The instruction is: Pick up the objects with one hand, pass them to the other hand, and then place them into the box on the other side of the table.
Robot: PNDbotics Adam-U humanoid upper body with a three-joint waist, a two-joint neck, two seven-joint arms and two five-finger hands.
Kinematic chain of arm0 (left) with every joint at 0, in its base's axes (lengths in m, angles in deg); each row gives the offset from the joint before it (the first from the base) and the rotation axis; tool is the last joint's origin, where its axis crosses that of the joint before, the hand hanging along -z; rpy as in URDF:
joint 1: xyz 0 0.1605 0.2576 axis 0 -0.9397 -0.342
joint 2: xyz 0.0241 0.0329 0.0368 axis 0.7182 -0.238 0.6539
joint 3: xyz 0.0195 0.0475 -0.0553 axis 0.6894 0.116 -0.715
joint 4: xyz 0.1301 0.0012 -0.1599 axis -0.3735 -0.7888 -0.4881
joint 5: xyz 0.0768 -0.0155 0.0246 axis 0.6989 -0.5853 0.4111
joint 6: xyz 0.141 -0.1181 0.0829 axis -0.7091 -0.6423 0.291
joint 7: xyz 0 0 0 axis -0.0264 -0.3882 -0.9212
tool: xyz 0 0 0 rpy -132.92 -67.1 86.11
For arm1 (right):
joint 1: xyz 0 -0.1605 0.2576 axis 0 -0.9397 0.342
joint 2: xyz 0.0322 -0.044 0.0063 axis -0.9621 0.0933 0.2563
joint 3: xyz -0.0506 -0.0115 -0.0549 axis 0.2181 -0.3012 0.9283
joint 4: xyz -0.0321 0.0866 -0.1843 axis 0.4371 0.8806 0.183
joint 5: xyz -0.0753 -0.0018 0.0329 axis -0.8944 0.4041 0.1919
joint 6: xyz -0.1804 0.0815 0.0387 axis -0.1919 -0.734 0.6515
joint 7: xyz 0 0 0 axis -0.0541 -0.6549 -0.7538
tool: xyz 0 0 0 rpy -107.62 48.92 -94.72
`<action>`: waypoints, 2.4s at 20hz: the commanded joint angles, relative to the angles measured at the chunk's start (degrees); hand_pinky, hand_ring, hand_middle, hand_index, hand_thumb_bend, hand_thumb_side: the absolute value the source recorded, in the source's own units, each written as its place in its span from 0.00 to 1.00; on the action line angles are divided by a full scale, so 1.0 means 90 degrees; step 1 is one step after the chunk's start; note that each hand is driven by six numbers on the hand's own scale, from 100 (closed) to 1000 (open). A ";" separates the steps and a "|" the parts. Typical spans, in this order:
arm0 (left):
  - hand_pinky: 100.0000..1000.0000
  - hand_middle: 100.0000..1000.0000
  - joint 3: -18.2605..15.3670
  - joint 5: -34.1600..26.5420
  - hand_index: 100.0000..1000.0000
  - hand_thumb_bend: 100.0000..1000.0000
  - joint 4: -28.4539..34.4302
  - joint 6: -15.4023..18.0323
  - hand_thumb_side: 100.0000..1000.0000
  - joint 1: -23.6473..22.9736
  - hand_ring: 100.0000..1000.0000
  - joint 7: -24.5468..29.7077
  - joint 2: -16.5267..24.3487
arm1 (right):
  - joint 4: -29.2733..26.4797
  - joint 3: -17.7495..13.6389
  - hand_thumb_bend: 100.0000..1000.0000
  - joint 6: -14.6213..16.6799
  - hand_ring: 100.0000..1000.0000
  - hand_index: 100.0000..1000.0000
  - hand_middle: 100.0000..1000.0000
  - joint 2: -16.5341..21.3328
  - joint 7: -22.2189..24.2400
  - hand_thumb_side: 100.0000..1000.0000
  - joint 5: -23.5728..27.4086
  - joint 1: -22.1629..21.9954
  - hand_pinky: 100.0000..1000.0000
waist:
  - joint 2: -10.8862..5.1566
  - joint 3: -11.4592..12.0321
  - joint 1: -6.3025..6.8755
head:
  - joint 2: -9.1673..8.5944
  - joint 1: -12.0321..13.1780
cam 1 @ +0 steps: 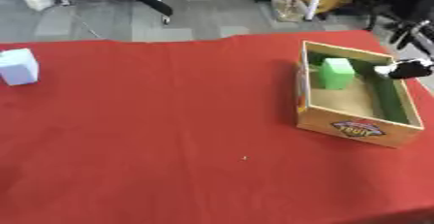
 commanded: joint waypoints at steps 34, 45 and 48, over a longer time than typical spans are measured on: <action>0.79 0.69 0.1291 0.4126 0.83 0.53 -0.2953 0.2542 0.28 0.0035 0.72 0.2308 0.3135 | -0.4306 0.0117 0.29 0.0374 0.51 0.75 0.50 -0.1306 0.0125 0.21 0.0856 -0.1532 0.71 | -0.0125 -0.0312 0.0205 | -0.0330 0.1149; 0.70 0.56 0.1382 0.5057 0.72 0.22 -0.3313 0.2433 0.04 0.0023 0.61 0.1402 0.2747 | -0.4306 0.0151 0.27 0.0391 0.50 0.75 0.50 -0.1381 0.0220 0.22 0.0920 -0.1573 0.71 | -0.0131 -0.0330 0.0165 | -0.0321 0.1151; 0.60 0.44 0.1385 0.5159 0.61 0.08 -0.3394 0.2492 0.00 0.0025 0.50 0.1248 0.2706 | -0.4306 0.0151 0.26 0.0392 0.50 0.74 0.50 -0.1388 0.0236 0.22 0.0927 -0.1582 0.71 | -0.0135 -0.0335 0.0161 | -0.0323 0.1160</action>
